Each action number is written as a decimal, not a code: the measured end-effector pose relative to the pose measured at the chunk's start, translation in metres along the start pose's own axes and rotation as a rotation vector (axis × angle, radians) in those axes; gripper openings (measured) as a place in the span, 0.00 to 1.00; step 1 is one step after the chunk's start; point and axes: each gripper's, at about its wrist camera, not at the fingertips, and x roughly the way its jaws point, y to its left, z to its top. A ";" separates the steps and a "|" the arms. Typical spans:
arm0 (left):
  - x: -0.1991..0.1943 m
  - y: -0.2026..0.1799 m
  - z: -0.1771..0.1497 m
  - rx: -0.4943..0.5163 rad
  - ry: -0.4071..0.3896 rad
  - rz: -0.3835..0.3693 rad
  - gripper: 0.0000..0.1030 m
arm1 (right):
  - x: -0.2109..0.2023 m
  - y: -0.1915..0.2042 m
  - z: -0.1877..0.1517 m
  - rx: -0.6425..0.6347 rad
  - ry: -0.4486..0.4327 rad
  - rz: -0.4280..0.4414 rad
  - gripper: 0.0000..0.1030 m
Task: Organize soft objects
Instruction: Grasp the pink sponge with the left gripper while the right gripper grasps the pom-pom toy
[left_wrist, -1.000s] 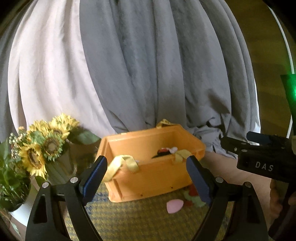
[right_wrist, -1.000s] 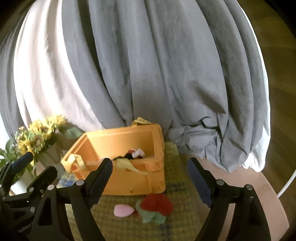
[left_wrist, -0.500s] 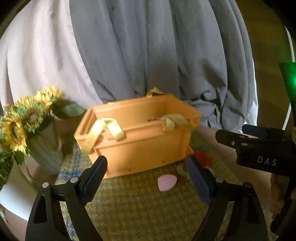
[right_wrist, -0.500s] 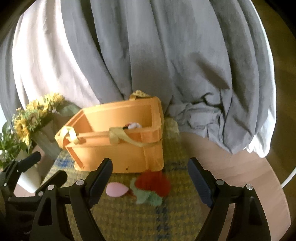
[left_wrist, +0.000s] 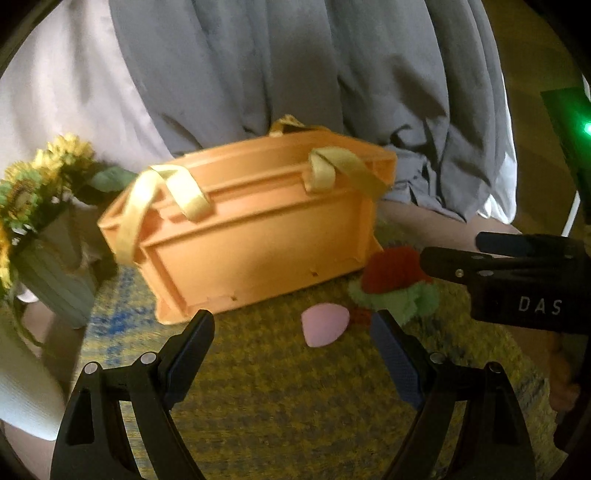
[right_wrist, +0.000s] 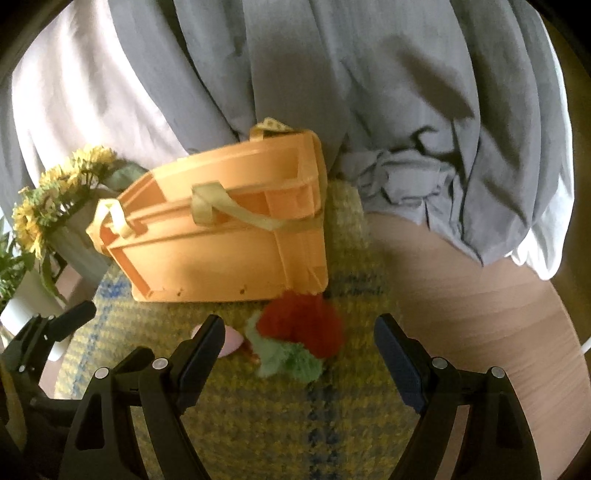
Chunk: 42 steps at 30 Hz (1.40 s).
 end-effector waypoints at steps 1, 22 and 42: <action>0.004 0.000 -0.002 0.001 0.005 -0.013 0.84 | 0.004 -0.001 -0.002 0.000 0.011 0.004 0.81; 0.064 -0.003 -0.004 0.053 0.081 -0.085 0.77 | 0.064 -0.005 -0.012 0.020 0.127 0.019 0.80; 0.086 -0.010 0.000 0.039 0.152 -0.159 0.37 | 0.101 -0.002 -0.015 -0.015 0.169 0.071 0.57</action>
